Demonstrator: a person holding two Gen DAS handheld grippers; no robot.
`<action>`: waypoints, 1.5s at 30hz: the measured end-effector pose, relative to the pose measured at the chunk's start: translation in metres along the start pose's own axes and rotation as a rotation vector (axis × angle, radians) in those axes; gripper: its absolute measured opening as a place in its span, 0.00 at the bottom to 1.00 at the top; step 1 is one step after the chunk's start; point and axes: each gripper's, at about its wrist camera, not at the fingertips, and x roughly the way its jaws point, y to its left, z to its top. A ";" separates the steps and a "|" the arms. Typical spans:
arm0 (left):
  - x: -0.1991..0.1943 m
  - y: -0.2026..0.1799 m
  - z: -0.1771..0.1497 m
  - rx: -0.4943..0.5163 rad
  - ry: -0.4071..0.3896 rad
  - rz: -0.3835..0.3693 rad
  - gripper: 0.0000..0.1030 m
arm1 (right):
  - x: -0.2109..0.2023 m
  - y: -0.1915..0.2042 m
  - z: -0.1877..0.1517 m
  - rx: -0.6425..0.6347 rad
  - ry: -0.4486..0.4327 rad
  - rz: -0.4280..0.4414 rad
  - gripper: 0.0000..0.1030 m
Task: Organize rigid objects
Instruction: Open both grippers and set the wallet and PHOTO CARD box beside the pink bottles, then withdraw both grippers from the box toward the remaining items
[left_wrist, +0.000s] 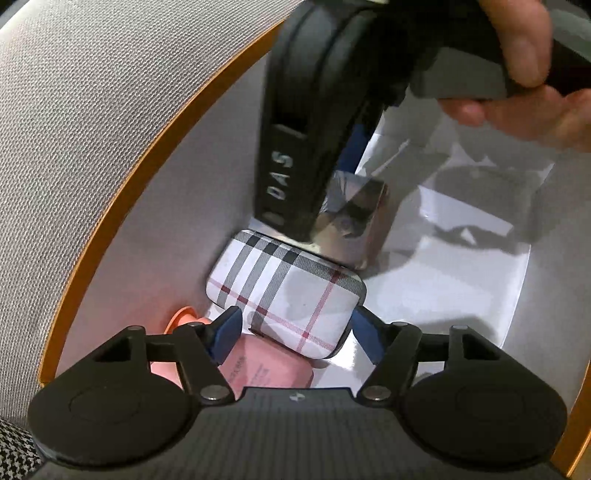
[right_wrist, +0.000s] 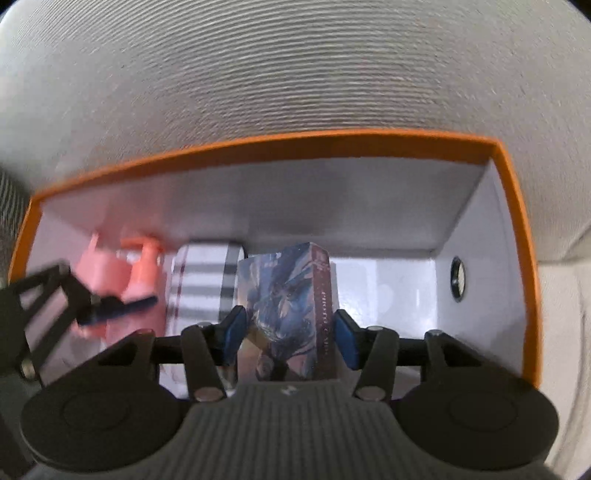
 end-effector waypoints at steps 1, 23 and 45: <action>0.000 0.002 -0.002 -0.001 0.001 0.001 0.78 | 0.001 -0.002 0.001 0.018 0.003 0.006 0.53; -0.026 0.011 0.004 -0.043 -0.019 0.018 0.74 | 0.002 0.019 -0.017 -0.251 0.006 -0.019 0.43; -0.186 -0.024 -0.039 -0.384 -0.294 0.067 0.72 | -0.155 0.028 -0.124 -0.279 -0.318 0.010 0.43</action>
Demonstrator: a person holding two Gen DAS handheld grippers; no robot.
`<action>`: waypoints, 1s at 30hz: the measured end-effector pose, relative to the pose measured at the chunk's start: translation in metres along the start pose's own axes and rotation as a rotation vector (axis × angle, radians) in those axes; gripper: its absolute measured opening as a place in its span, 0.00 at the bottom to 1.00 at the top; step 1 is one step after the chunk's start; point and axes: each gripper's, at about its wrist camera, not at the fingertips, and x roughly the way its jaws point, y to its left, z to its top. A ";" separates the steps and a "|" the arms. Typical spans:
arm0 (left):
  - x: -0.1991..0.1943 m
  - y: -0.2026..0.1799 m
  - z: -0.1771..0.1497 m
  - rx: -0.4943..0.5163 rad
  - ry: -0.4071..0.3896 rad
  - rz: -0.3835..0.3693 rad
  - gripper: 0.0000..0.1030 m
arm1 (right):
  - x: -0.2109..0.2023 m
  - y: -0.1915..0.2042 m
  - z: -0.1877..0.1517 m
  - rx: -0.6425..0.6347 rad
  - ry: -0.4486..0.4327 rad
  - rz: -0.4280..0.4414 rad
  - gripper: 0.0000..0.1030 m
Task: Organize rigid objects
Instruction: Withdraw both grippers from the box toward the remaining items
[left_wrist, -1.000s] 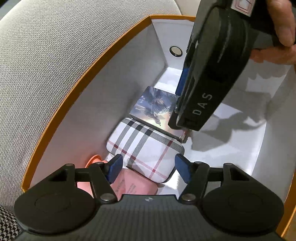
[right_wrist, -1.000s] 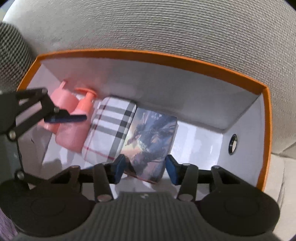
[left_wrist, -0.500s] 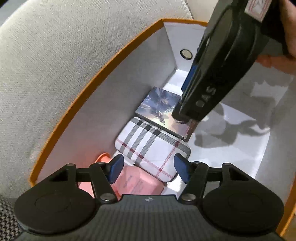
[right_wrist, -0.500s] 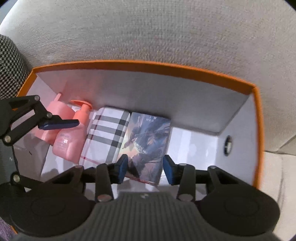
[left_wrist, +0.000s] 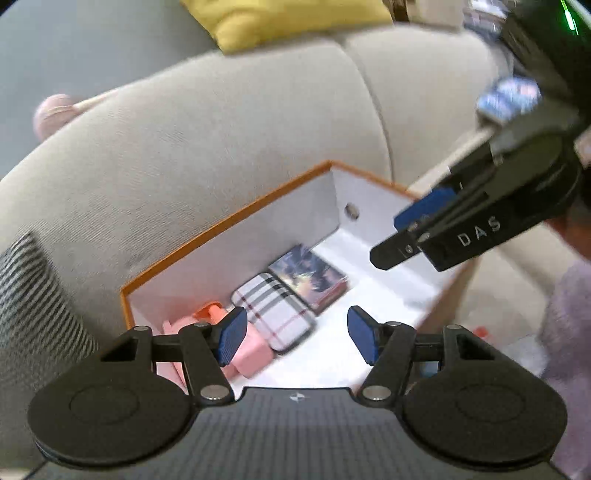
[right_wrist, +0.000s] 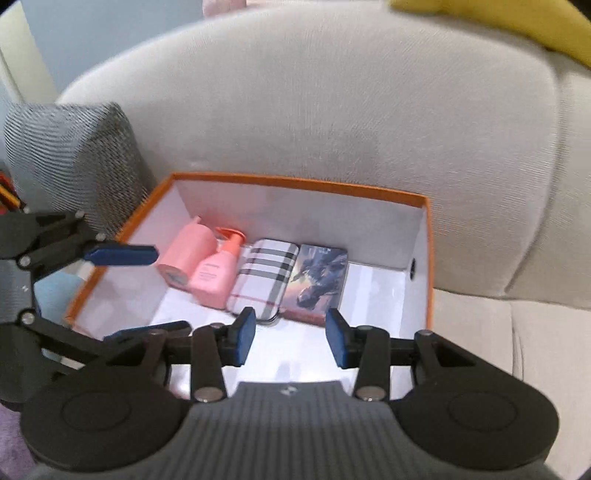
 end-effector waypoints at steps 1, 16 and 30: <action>-0.012 -0.002 -0.005 -0.029 -0.013 -0.011 0.72 | -0.010 0.002 -0.008 0.011 -0.011 -0.006 0.43; -0.044 -0.075 -0.104 -0.120 0.134 -0.122 0.76 | -0.056 -0.010 -0.172 0.199 0.075 -0.195 0.52; -0.019 -0.106 -0.142 -0.093 0.229 -0.045 0.85 | -0.033 -0.029 -0.202 0.319 0.073 -0.135 0.50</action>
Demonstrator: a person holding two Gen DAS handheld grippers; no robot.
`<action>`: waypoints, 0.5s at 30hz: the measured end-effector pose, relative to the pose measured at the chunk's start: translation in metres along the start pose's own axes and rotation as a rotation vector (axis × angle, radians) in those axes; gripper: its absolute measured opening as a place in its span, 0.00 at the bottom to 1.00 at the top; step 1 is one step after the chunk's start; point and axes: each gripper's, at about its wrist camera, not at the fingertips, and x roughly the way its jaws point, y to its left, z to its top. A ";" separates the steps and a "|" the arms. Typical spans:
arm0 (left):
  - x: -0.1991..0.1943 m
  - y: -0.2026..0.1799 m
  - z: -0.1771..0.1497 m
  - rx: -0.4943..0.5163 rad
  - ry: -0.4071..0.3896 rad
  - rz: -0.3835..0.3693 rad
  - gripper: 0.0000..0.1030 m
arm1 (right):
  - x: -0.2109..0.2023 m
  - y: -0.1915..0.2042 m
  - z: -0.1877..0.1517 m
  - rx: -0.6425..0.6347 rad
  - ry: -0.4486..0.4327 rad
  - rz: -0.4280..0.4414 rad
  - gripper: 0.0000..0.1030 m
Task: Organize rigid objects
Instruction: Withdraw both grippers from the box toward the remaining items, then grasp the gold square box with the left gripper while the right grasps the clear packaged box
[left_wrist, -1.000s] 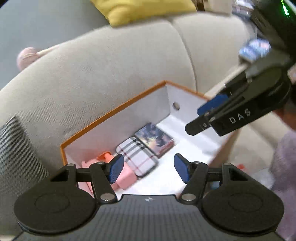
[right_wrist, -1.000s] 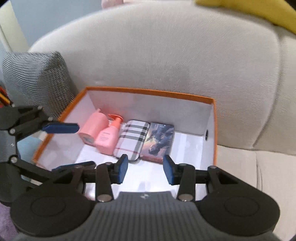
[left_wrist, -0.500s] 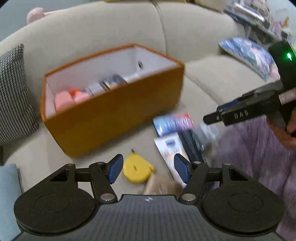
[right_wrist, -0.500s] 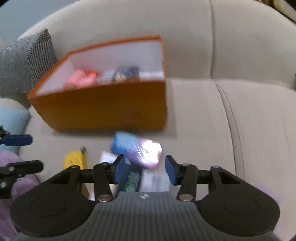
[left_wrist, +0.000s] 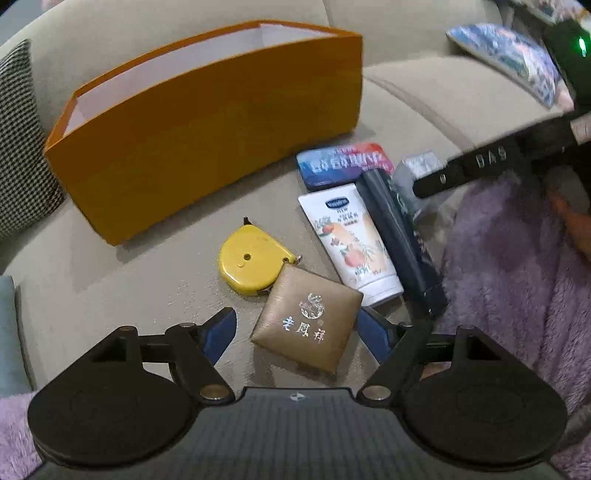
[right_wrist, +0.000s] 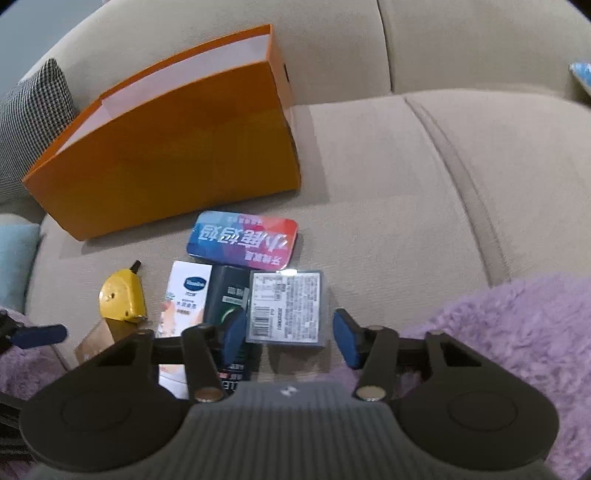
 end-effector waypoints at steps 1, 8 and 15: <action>0.002 -0.002 0.000 0.013 0.007 0.004 0.85 | 0.000 -0.001 0.000 0.004 -0.003 0.007 0.49; 0.014 -0.014 0.009 0.093 0.027 0.035 0.85 | 0.004 -0.003 0.003 0.009 -0.005 0.020 0.49; 0.029 -0.013 0.013 0.072 0.069 0.022 0.79 | 0.004 -0.001 0.002 -0.001 -0.003 0.014 0.49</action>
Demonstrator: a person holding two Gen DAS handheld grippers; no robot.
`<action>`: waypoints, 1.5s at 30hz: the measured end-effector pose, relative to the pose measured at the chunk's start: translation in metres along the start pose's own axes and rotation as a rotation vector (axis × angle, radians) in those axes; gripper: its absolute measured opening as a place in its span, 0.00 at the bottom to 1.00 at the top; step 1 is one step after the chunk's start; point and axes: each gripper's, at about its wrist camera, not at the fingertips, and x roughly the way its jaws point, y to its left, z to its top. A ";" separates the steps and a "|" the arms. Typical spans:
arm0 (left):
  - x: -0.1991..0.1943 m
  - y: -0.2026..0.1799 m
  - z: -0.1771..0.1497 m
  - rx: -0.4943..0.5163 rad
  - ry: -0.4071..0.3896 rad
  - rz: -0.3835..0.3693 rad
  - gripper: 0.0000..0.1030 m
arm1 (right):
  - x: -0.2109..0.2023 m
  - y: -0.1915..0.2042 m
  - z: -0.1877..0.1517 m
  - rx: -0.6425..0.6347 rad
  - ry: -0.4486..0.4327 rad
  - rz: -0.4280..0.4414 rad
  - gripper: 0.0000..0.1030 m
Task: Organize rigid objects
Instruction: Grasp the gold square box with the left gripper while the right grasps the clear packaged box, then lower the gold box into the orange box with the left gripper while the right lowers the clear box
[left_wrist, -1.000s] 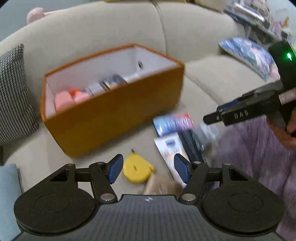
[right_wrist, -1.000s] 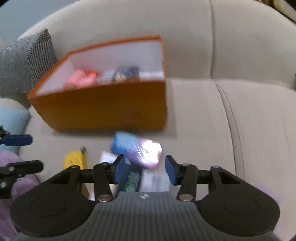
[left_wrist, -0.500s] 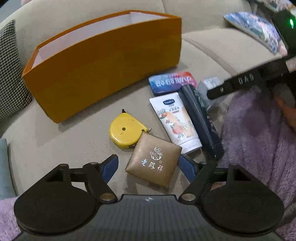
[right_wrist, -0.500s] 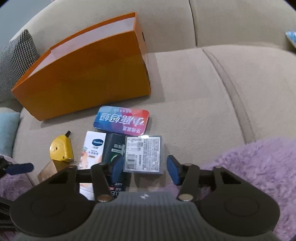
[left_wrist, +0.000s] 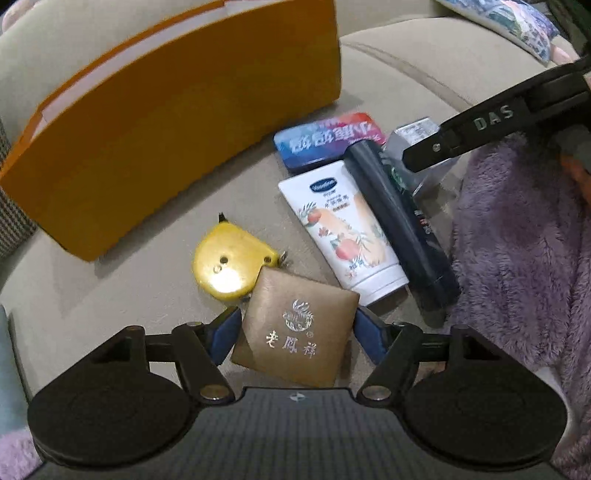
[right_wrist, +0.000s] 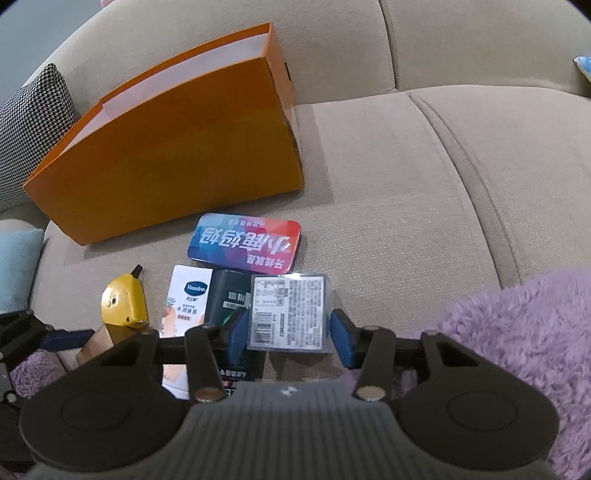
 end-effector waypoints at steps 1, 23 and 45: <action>0.000 0.002 0.000 -0.013 -0.001 -0.007 0.77 | 0.000 0.000 0.000 0.000 0.001 0.000 0.49; -0.044 0.028 -0.010 -0.311 -0.154 -0.065 0.69 | -0.027 0.024 -0.001 -0.133 -0.057 -0.079 0.48; -0.098 0.098 0.092 -0.375 -0.333 -0.078 0.69 | -0.067 0.111 0.120 -0.550 -0.180 0.067 0.48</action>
